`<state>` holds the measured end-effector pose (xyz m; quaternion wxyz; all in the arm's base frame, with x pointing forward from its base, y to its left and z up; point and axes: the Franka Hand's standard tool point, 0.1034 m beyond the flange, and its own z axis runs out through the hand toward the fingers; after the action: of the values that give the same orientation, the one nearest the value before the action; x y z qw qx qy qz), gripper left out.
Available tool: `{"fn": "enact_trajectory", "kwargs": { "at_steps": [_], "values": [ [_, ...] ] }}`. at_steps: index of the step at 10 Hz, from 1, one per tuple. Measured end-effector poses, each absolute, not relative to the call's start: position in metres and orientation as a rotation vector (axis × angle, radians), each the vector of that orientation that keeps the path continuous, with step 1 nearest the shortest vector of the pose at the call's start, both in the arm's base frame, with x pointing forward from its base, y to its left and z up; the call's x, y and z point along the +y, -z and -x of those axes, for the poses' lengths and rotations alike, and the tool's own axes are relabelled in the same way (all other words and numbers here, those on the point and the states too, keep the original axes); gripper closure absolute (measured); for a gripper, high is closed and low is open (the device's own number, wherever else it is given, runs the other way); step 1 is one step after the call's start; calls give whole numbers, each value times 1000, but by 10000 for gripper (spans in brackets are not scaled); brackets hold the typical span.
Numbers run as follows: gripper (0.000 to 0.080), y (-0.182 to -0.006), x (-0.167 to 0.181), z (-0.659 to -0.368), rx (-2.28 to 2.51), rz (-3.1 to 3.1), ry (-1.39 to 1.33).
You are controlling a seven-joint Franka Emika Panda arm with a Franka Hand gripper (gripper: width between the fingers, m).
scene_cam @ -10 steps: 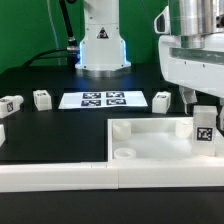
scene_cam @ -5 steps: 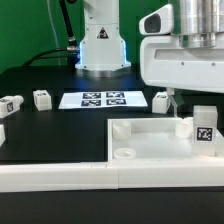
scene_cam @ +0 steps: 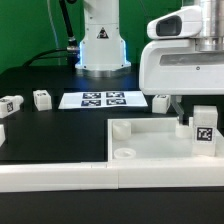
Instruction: Assemble square table
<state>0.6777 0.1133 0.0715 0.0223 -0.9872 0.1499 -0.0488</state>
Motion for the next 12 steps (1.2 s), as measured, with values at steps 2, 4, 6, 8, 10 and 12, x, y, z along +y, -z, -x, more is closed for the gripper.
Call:
{"fn": "enact_trajectory", "kwargs": {
  "at_steps": [2, 4, 6, 8, 10, 12],
  "values": [
    [271, -71, 113, -678, 503, 3051, 150],
    [406, -71, 111, -677, 699, 3009, 142],
    [502, -71, 110, -677, 931, 2939, 135],
    [502, -70, 110, -676, 1267, 2804, 117],
    [503, -69, 109, -677, 1707, 2517, 98],
    [503, -69, 110, -677, 2035, 2191, 33]
  ]
}}
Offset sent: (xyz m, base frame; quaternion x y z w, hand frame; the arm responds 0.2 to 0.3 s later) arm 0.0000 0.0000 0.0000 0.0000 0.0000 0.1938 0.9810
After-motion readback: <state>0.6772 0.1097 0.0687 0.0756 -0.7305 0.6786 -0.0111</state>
